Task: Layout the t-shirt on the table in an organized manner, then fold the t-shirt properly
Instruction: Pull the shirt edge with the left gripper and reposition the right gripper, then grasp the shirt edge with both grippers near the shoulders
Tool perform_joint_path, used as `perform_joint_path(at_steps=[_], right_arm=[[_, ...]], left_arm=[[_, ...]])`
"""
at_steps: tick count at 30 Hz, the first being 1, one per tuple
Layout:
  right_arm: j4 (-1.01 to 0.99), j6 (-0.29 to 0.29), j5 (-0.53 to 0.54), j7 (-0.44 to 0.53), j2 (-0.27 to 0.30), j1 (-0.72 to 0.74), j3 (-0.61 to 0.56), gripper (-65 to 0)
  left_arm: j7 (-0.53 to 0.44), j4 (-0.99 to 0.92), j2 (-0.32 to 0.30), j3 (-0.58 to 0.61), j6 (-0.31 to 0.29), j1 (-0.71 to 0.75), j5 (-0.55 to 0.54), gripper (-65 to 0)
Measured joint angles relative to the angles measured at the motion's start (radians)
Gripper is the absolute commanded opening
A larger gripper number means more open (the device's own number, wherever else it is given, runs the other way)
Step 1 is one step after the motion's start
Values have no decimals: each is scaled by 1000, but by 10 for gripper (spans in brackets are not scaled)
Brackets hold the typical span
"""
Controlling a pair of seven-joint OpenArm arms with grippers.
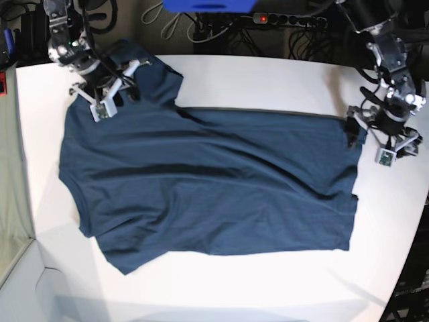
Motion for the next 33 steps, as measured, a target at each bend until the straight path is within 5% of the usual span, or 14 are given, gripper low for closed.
perform_joint_path(at_steps=[33], right_arm=[[0,0,1,6,-21,-2,-1,-410]], left_arm=[[-8,-144,34,0,2,-37,-8,-21]])
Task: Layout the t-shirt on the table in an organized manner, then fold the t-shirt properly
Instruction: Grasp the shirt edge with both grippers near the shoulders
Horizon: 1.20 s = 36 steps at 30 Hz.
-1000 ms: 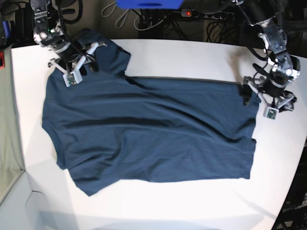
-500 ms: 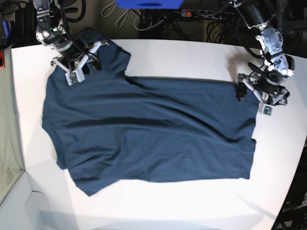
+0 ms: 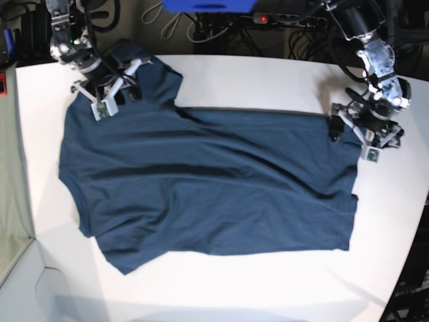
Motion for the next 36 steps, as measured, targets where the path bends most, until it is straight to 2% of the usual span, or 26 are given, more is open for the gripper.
perform_joint_path(at_steps=[4,7,10,12,28,30,34,35,36], right_arm=[[0,0,0,0,0,0,0,-410],[0,0,0,0,0,0,0,-410],[0,0,0,0,0,0,0,-410],[0,0,0,0,0,0,0,-410],[0,0,0,-5,0,16,0,-410],[0,0,0,-3,0,16,0,-410],[0,0,0,-3,0,16,0,-410],[0,0,0,-3,0,16,0,-410],[0,0,0,-3,0,16,0,-410]], left_arm=[[0,3,13,-6,1,0,0,-39],[0,3,18,-5,0,0,1,-140],[4,3,19,-5,0,2,5,-286],[4,3,19,-5,0,2,4,-335],[-8,4,19,-6,2,22,-4,-367],[-17,8,19,-6,2,34,-6,-422],[5,52,33,-7,-1,58,13,-618],[7,62,42,-14,-1,58,12,-650],[7,71,48,-18,-2,57,8,-650]])
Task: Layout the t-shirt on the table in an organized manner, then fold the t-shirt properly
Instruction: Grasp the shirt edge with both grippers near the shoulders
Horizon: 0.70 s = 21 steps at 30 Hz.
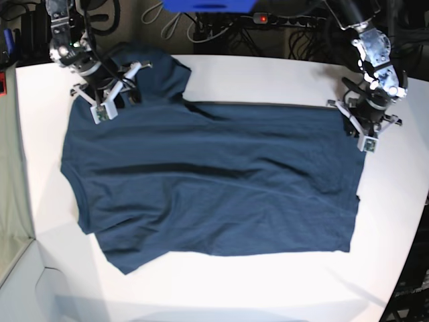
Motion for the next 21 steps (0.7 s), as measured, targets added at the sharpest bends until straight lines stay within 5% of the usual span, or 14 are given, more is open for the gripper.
perform_joint_path(at_steps=[16,21], right_arm=[[10,0,-1,0,0,-2,0,-410],[19,0,0,-4,-1,-6,0,-406]], left_arm=[[8,50,29,-18,1,0,3,-648],[10,159,69,-67,0,15,-76,-648]])
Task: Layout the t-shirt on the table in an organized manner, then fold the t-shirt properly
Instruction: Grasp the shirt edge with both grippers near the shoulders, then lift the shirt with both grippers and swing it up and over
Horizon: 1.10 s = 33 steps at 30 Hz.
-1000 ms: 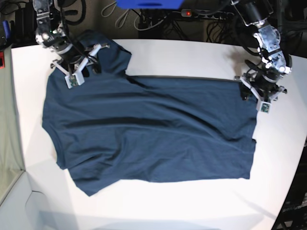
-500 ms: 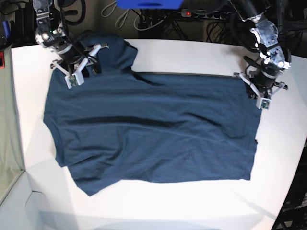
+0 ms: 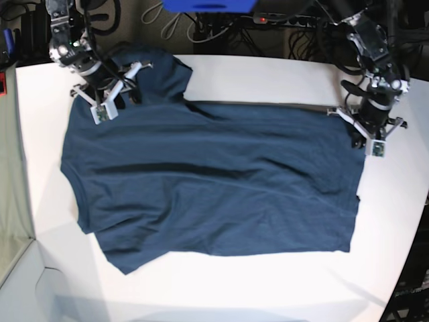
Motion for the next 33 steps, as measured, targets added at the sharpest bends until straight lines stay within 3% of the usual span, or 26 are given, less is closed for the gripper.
perform_joint_path(at_steps=[9,16,20,33], right_arm=[[26,0,0,-7,-29,-55,-1,-402],[135,-3,11,2,-74,-141,11,-278],[125,-3,-4,-5,-88,-188,56,-246],[-7,-3,0,13,-108,-168,245,-243]], left_arm=[[-1,30,-1,-13,0,20,-30,-648],[-2,29,1,-13,0,29,-34,-647],[2,29,-2,-13,0,30,-30,-647],[2,28,-2,-13,0,30,-31,-647]])
